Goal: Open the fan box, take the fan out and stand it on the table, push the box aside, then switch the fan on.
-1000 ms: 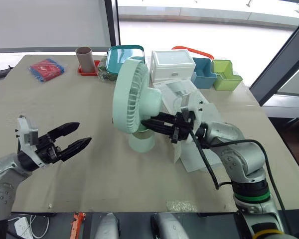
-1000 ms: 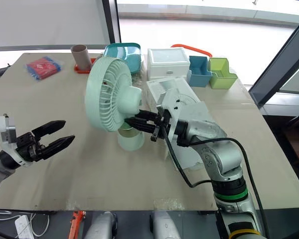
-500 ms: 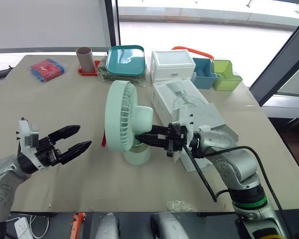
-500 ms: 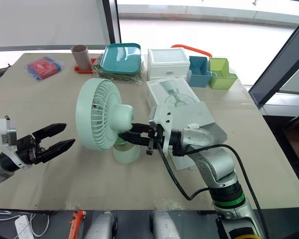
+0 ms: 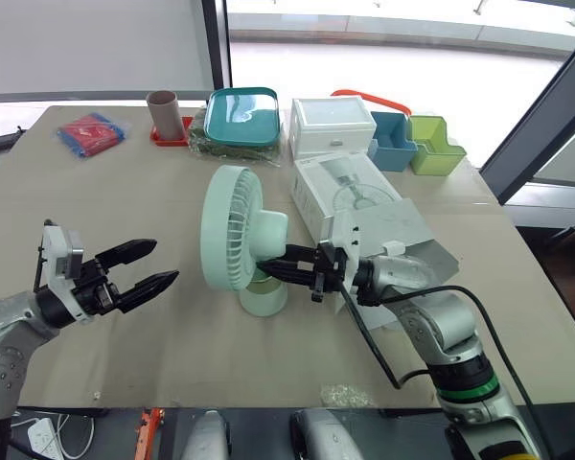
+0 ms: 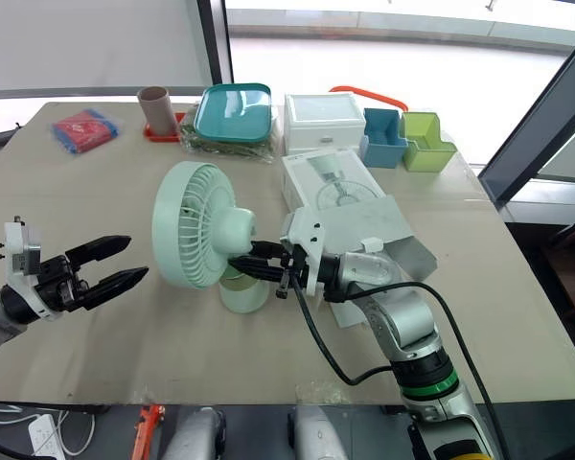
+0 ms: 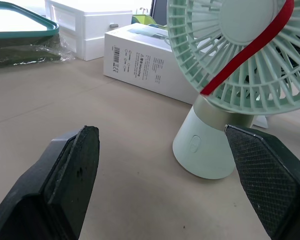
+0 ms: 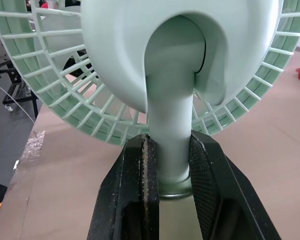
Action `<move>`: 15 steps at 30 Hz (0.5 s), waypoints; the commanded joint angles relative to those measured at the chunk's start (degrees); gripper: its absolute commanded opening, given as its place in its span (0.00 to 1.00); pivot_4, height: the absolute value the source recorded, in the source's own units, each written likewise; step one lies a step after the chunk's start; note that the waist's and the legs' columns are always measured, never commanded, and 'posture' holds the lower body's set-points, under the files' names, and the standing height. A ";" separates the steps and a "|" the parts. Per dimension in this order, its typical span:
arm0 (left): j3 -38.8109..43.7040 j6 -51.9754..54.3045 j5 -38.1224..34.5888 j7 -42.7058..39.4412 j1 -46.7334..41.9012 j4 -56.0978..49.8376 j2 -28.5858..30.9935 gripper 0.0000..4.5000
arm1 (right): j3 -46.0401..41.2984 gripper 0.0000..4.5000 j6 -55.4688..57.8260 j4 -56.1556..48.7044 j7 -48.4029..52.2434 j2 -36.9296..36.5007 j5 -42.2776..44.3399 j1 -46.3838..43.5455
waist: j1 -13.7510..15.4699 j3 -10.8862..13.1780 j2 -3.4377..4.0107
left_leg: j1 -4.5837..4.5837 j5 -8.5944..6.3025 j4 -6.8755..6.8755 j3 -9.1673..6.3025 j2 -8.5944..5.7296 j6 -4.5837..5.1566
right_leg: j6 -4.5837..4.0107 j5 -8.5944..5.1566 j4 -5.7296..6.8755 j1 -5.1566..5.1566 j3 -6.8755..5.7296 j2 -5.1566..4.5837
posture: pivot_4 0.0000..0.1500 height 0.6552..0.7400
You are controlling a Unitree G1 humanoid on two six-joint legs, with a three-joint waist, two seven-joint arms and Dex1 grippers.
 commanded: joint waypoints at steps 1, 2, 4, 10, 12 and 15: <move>-0.60 -0.47 1.21 -0.43 -0.75 -0.14 0.81 0.99 | -0.95 0.14 -2.65 -0.80 -0.03 1.23 0.72 -0.29 | -0.01 0.00 0.00 | 0.00 0.00 0.00 0.00 0.00 0.00 | 0.00 0.00 0.01 0.00 0.00 0.00 | 1.00 1.00; -1.05 -0.38 1.80 -0.33 -0.93 0.17 0.92 0.99 | -0.97 0.14 -2.68 -0.62 -0.16 1.41 0.68 -0.18 | -0.01 0.00 0.00 | 0.01 0.00 0.00 0.00 0.00 0.00 | 0.00 0.00 0.02 0.00 0.00 0.00 | 1.00 1.00; -1.87 -0.29 2.79 0.46 -1.74 0.90 0.70 0.99 | -0.90 0.14 -2.80 -0.40 -0.30 1.67 0.48 -0.02 | 0.00 0.00 0.00 | 0.01 0.00 0.00 0.00 0.00 0.00 | 0.00 0.00 0.02 0.00 0.00 0.00 | 1.00 1.00; -4.12 -0.74 3.66 0.07 -3.70 2.37 -0.54 0.77 | -0.89 0.14 -2.77 -0.62 -0.44 1.83 0.25 0.34 | 0.01 0.00 0.00 | 0.01 0.00 0.03 0.00 -0.01 0.00 | 0.00 0.00 0.03 0.01 0.00 -0.01 | 1.00 1.00; -5.29 -0.70 4.24 0.14 -4.20 2.82 -0.84 0.62 | -1.03 0.14 -2.74 -0.66 -0.50 1.79 0.24 0.36 | 0.00 0.00 0.00 | 0.01 0.00 0.03 0.01 0.00 0.00 | 0.00 0.00 0.04 0.00 0.01 0.00 | 1.00 1.00; -6.73 -1.48 5.29 0.01 -4.88 3.15 -1.55 0.39 | -1.14 0.14 -2.73 -0.77 -0.55 1.69 0.34 0.49 | 0.03 0.00 0.00 | 0.01 0.00 0.06 -0.01 -0.01 0.00 | 0.00 0.00 0.10 0.00 0.00 0.00 | 1.00 1.00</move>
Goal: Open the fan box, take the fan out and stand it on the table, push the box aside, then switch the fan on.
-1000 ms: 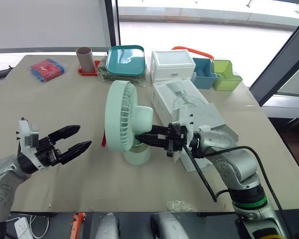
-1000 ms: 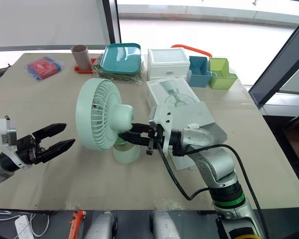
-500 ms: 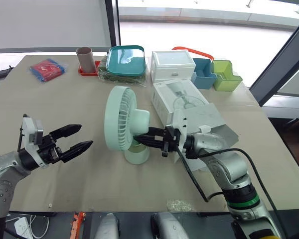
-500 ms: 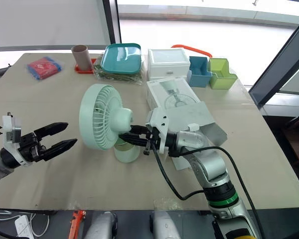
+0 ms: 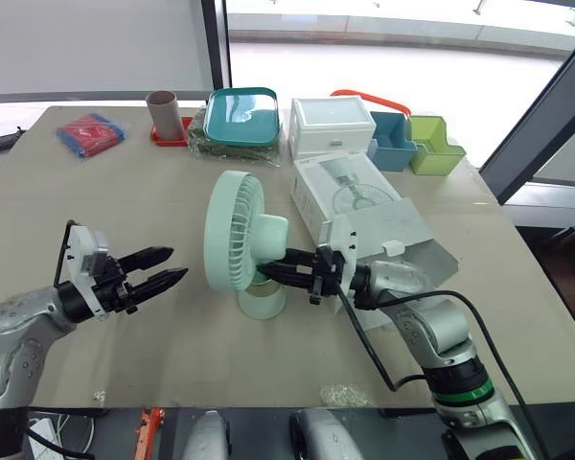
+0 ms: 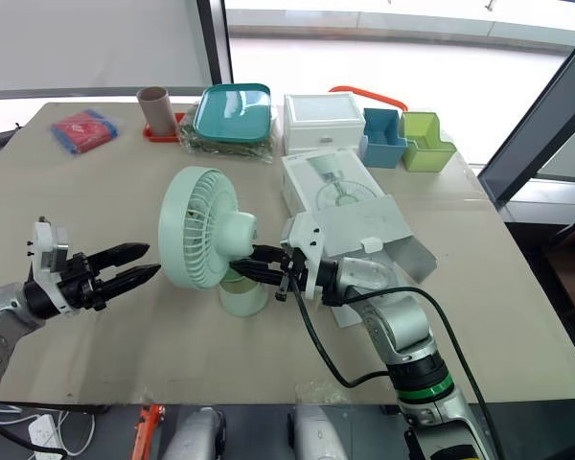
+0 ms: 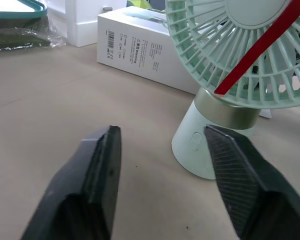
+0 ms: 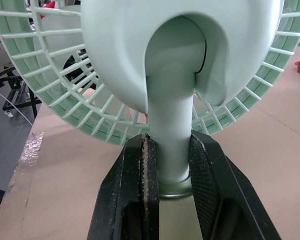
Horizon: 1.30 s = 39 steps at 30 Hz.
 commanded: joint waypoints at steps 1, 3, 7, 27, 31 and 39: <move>-1.19 -1.08 1.37 -0.06 -1.54 0.05 -0.48 0.32 | -1.13 0.14 -1.66 -2.06 -0.08 0.33 0.76 -0.46 | 0.00 0.00 0.00 | 0.00 0.00 0.01 0.00 0.00 0.00 | 0.00 0.00 0.00 0.00 0.00 0.00 | 1.00 1.00; -2.98 -2.02 3.32 0.31 -2.87 1.76 -1.31 0.16 | -1.14 0.14 -1.81 -2.23 -0.07 0.36 0.92 -0.18 | 0.02 0.00 0.00 | 0.01 0.00 0.04 0.00 -0.01 0.00 | 0.00 0.00 0.04 0.01 0.00 0.00 | 1.00 1.00; -5.37 -3.44 5.58 -0.62 -4.52 3.64 -2.16 0.01 | -0.83 0.14 -2.18 -2.65 0.03 0.67 1.11 0.26 | -0.04 -0.01 -0.01 | 0.02 0.01 0.06 0.00 -0.02 -0.01 | 0.00 0.00 0.07 0.01 0.01 0.00 | 1.00 1.00; -15.76 -8.99 13.37 -4.18 -10.82 11.15 -7.51 0.01 | 1.37 0.14 -3.72 -3.75 0.43 0.91 -0.24 0.50 | -0.10 -0.02 -0.01 | 0.09 0.01 0.12 -0.01 -0.02 -0.01 | 0.00 0.00 0.29 0.00 0.04 0.04 | 1.00 1.00; -16.17 -9.56 13.67 -4.71 -11.20 11.93 -8.10 0.01 | 1.29 0.14 -3.67 -3.87 0.45 0.78 -0.23 0.36 | -0.09 -0.02 -0.01 | 0.12 0.02 0.13 -0.01 -0.03 -0.02 | 0.00 0.00 0.33 0.00 0.04 0.04 | 1.00 1.00; -16.31 -9.33 13.88 -5.36 -11.46 11.99 -8.85 0.01 | 1.33 0.14 -3.65 -3.62 0.23 0.94 -0.34 0.20 | -0.08 -0.02 -0.02 | 0.12 0.03 0.14 -0.01 -0.03 -0.02 | 0.00 0.00 0.36 0.00 0.04 0.04 | 1.00 1.00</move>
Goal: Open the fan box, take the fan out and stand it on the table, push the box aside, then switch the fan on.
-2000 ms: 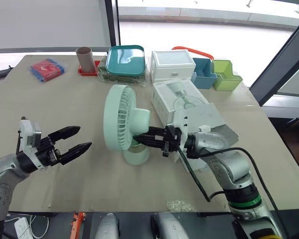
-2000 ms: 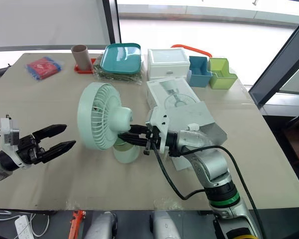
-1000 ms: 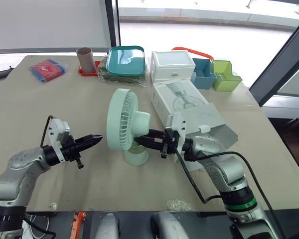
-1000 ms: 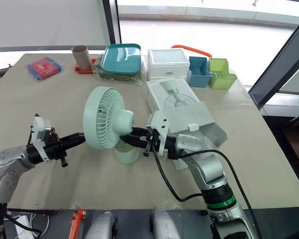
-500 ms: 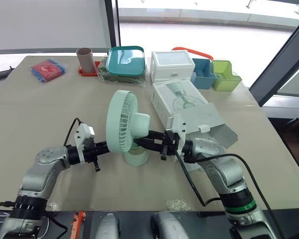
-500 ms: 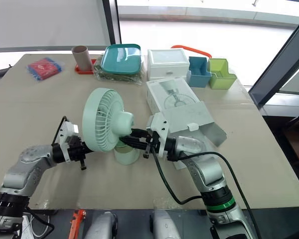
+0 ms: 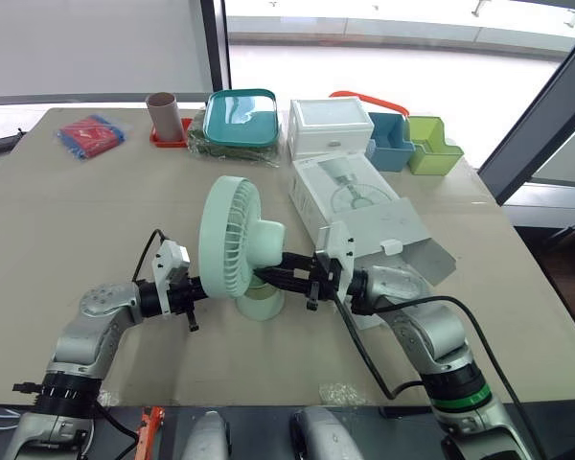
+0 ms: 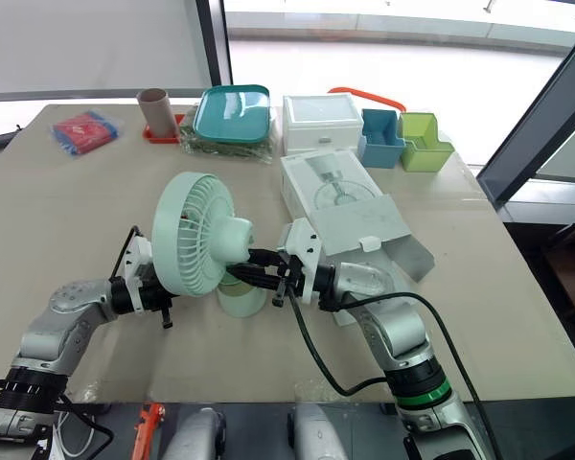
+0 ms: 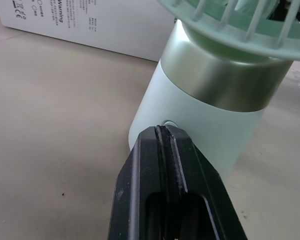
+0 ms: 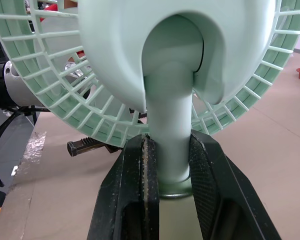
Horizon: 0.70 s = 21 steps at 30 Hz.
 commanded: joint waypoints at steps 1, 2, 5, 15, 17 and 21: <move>0.13 -0.51 -0.11 -0.41 -0.62 -0.90 0.02 0.01 | 0.10 0.14 -1.19 -2.98 0.38 0.50 0.63 -1.27 | 0.01 0.00 0.00 | 0.00 0.00 0.00 0.00 0.00 0.00 | 0.00 0.00 0.00 0.00 0.00 0.00 | 1.00 1.00; 0.02 -0.31 -0.12 -0.66 -0.51 -1.14 0.15 0.01 | 0.15 0.14 -1.23 -3.03 0.38 0.51 0.59 -1.21 | 0.01 0.00 0.00 | 0.00 0.00 0.01 0.00 0.00 0.00 | 0.00 0.00 0.00 0.00 0.00 0.00 | 1.00 1.00; -0.14 -0.03 0.00 -0.82 -0.43 -1.27 0.24 0.01 | 0.23 0.14 -1.18 -3.00 0.36 0.60 0.58 -1.17 | 0.01 0.00 0.00 | 0.00 0.00 0.01 0.00 0.00 0.00 | 0.00 0.00 0.00 0.00 0.00 0.00 | 1.00 1.00; -1.58 0.80 0.01 -1.92 -0.31 -1.69 -0.15 0.01 | 0.46 0.14 -0.98 -3.33 0.08 0.96 0.54 -0.98 | 0.03 0.00 0.00 | 0.00 0.00 0.02 0.00 -0.01 0.00 | 0.00 0.00 0.02 0.00 0.00 -0.01 | 1.00 1.00; -1.87 0.69 0.15 -1.98 -0.28 -1.79 -0.34 0.01 | 0.47 0.14 -0.93 -3.42 -0.04 1.00 0.50 -0.91 | 0.05 0.00 0.00 | 0.00 0.00 0.02 0.00 -0.01 0.00 | 0.00 0.00 0.03 0.00 0.00 -0.01 | 1.00 1.00; -2.14 0.60 0.35 -2.07 -0.51 -1.53 -0.45 0.01 | 0.45 0.14 -0.77 -3.64 -0.25 1.04 0.52 -0.83 | 0.07 0.00 0.00 | 0.00 0.00 0.02 0.00 -0.02 0.00 | 0.01 0.00 0.03 0.00 0.00 -0.01 | 1.00 1.00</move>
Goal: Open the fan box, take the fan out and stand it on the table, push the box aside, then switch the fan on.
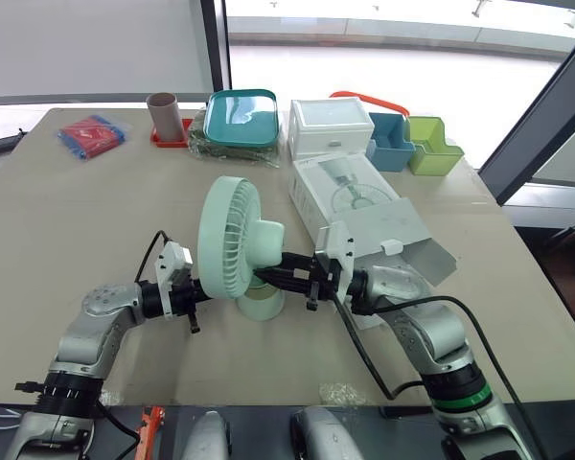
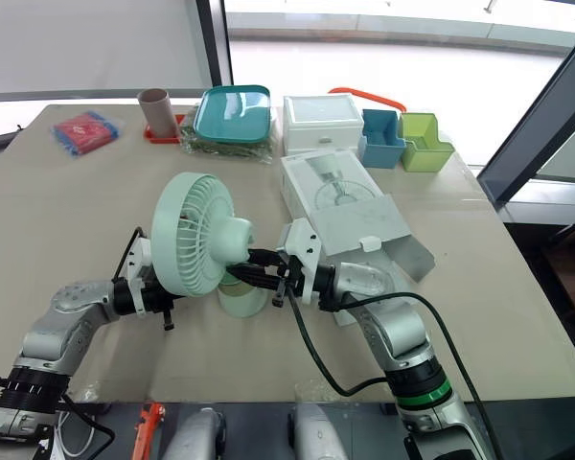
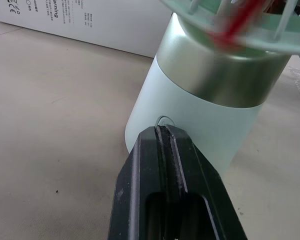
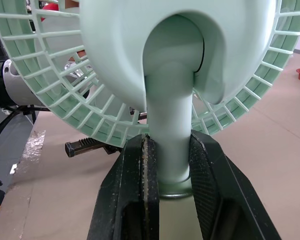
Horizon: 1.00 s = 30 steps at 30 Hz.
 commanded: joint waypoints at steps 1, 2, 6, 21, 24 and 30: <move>-1.92 -0.04 0.16 -1.69 -0.57 -1.42 -0.38 0.01 | 0.20 0.14 -0.78 -3.20 0.05 0.69 0.85 -0.80 | 0.01 0.00 0.00 | 0.00 0.00 0.00 0.00 0.00 0.00 | 0.00 0.00 0.00 0.00 0.00 0.00 | 1.00 1.00; -1.95 -0.08 0.21 -1.72 -0.62 -1.36 -0.38 0.01 | 0.19 0.14 -0.76 -3.22 0.04 0.68 0.85 -0.79 | 0.01 0.00 0.00 | 0.00 0.00 0.00 0.00 0.00 0.00 | 0.00 0.00 0.00 0.00 0.00 0.00 | 1.00 1.00; -1.95 -0.23 0.36 -1.85 -0.99 -1.05 -0.49 0.01 | 0.19 0.14 -0.78 -3.22 -0.02 0.69 0.85 -0.77 | 0.03 0.00 0.00 | 0.00 0.00 0.00 0.00 -0.01 0.00 | 0.00 0.00 0.00 0.00 0.00 0.00 | 1.00 1.00; -1.89 -0.05 0.67 -1.61 -1.51 -1.26 -1.15 0.01 | 0.18 0.14 -0.88 -3.03 0.07 0.80 0.89 -0.93 | 0.05 0.00 0.00 | 0.00 0.00 0.02 -0.01 -0.04 0.00 | 0.01 -0.01 0.02 0.01 0.00 -0.02 | 1.00 1.00; -1.94 -0.11 0.71 -1.66 -1.54 -1.25 -1.17 0.01 | 0.15 0.14 -0.92 -3.01 0.11 0.75 0.87 -0.94 | 0.05 0.00 0.00 | 0.00 0.01 0.02 -0.01 -0.04 0.00 | 0.01 -0.01 0.02 0.01 0.00 -0.02 | 1.00 1.00; -2.07 -0.26 0.81 -1.71 -1.65 -1.05 -1.37 0.01 | 0.17 0.14 -0.96 -3.00 0.13 0.74 0.86 -0.89 | 0.05 0.00 0.00 | 0.00 0.01 0.02 -0.01 -0.04 0.00 | 0.01 -0.01 0.02 0.01 0.00 -0.03 | 1.00 1.00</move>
